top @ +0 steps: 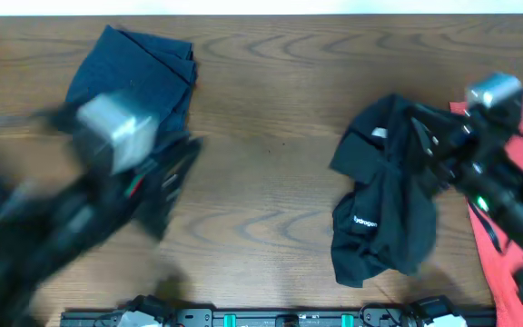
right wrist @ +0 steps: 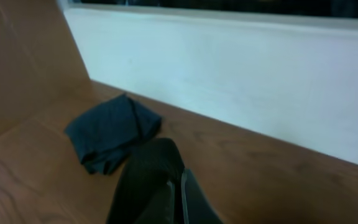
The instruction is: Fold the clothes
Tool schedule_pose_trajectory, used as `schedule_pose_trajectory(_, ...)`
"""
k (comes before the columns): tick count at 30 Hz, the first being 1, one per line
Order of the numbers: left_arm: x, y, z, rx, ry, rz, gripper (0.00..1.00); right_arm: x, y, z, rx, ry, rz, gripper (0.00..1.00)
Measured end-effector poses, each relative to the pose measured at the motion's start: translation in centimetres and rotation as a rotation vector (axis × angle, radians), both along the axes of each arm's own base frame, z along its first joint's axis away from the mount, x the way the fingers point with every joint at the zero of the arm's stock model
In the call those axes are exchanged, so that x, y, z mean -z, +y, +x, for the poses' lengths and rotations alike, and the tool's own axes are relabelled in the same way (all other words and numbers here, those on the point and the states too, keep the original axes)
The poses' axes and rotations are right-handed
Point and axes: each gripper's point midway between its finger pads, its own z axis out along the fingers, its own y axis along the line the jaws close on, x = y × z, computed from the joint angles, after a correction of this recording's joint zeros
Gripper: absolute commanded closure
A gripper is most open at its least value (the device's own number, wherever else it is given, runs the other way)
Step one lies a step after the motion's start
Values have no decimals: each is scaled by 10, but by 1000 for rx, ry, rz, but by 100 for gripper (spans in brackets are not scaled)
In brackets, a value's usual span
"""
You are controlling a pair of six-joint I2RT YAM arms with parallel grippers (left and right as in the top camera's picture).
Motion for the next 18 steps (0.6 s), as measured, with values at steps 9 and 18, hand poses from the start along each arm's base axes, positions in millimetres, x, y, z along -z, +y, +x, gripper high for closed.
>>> schedule_pose_trajectory(9, 90, -52, 53, 220, 352, 66, 61, -33, 14, 35, -32, -157, 32, 99)
schedule_pose_trajectory(18, 93, -77, 34, 371, 346, 78, 48, -80, 24, 6, -137, -291, 72, 99)
